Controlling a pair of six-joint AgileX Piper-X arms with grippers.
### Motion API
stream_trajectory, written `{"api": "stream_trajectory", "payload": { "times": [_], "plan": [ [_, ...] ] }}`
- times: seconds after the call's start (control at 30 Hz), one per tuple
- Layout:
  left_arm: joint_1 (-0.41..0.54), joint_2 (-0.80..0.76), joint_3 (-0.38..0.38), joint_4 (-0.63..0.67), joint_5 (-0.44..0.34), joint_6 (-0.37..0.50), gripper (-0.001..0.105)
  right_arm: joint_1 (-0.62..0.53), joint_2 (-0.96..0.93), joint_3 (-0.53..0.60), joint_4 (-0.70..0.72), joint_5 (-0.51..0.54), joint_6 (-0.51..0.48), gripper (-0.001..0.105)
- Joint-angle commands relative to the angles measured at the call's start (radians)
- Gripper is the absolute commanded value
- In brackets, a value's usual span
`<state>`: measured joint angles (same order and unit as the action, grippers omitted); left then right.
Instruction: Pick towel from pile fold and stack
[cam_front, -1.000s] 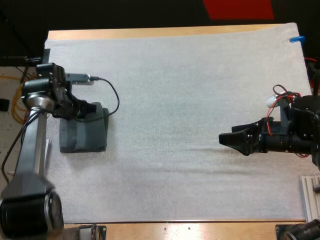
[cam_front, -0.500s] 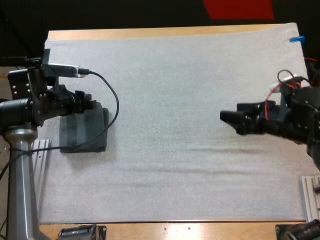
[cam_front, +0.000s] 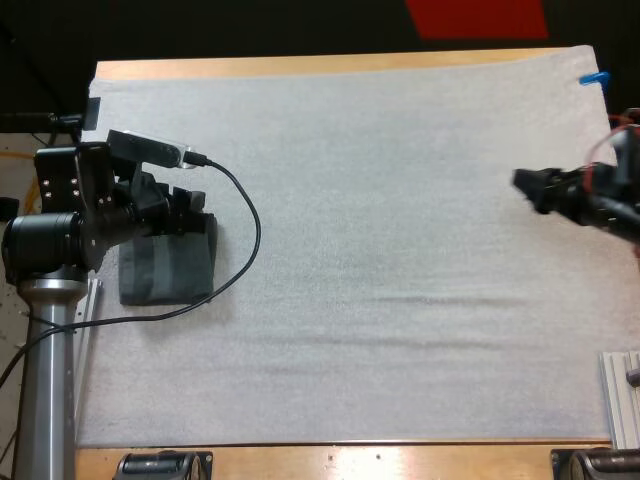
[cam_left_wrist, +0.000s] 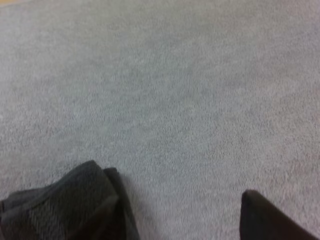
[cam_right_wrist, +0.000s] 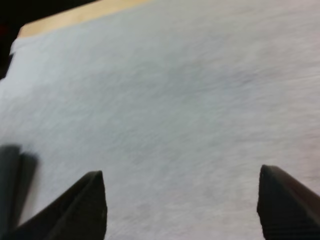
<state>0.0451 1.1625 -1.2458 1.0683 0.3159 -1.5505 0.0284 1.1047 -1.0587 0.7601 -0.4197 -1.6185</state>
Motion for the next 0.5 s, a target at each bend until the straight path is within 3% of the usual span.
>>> {"api": "stream_trajectory", "payload": {
  "times": [0.0, 0.13, 0.2, 0.37, 0.47],
  "plan": [
    [-0.004, -0.007, -0.001, 0.004, -0.006, 0.005, 0.049, -0.036, -0.018, -0.017, 0.017, -0.003, -0.034, 0.062],
    [-0.004, -0.007, -0.001, -0.004, -0.006, 0.005, 0.049, -0.132, -0.05, -0.035, 0.082, 0.021, -0.105, 0.062],
    [-0.004, -0.007, -0.001, -0.004, -0.006, 0.005, 0.049, -0.167, -0.087, -0.037, 0.097, 0.104, -0.119, 0.062],
    [-0.004, -0.016, -0.001, -0.004, -0.006, 0.005, 0.049, -0.182, -0.182, -0.037, 0.136, 0.245, -0.226, 0.062],
    [-0.004, -0.045, -0.001, -0.004, -0.006, 0.005, 0.049, -0.182, -0.25, -0.037, 0.171, 0.289, -0.236, 0.062]
  ]
}}
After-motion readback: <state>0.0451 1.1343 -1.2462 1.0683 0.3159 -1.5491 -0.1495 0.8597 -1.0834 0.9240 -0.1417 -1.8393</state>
